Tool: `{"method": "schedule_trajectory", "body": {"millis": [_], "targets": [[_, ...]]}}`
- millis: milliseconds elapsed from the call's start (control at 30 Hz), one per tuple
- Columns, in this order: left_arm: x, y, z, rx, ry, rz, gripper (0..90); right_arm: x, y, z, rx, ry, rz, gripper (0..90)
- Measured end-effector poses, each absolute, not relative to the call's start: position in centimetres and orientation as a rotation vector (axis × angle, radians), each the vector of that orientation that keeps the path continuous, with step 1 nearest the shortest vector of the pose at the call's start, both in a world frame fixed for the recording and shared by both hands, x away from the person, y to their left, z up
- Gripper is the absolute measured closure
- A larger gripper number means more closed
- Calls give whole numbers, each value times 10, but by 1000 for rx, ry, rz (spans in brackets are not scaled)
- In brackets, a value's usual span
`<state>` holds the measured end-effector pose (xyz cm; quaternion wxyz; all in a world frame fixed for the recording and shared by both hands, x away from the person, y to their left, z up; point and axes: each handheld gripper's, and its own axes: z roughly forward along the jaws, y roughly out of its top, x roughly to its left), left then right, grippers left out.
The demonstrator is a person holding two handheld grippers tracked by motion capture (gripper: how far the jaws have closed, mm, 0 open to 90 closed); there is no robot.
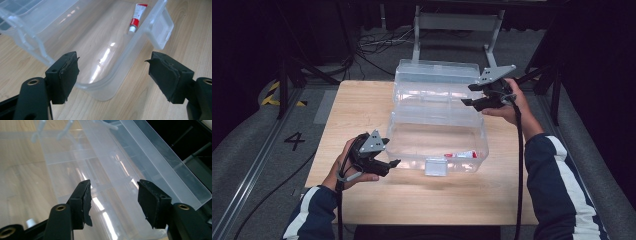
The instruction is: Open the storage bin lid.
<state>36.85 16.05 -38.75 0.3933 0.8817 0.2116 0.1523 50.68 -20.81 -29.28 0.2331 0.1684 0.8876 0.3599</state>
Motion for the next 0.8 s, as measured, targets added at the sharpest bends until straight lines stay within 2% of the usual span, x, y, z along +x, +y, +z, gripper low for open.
{"method": "schedule_trajectory", "body": {"millis": [233,400,800], "targets": [[380,141,-394,2303,483,342,296,529,-196,-301,512,2491,925,453],[387,132,-401,2338,475,315,302,541,-192,-307,550,2522,888,482],[401,113,-413,2426,438,252,492,555,-188,-309,526,2615,824,653]]}}
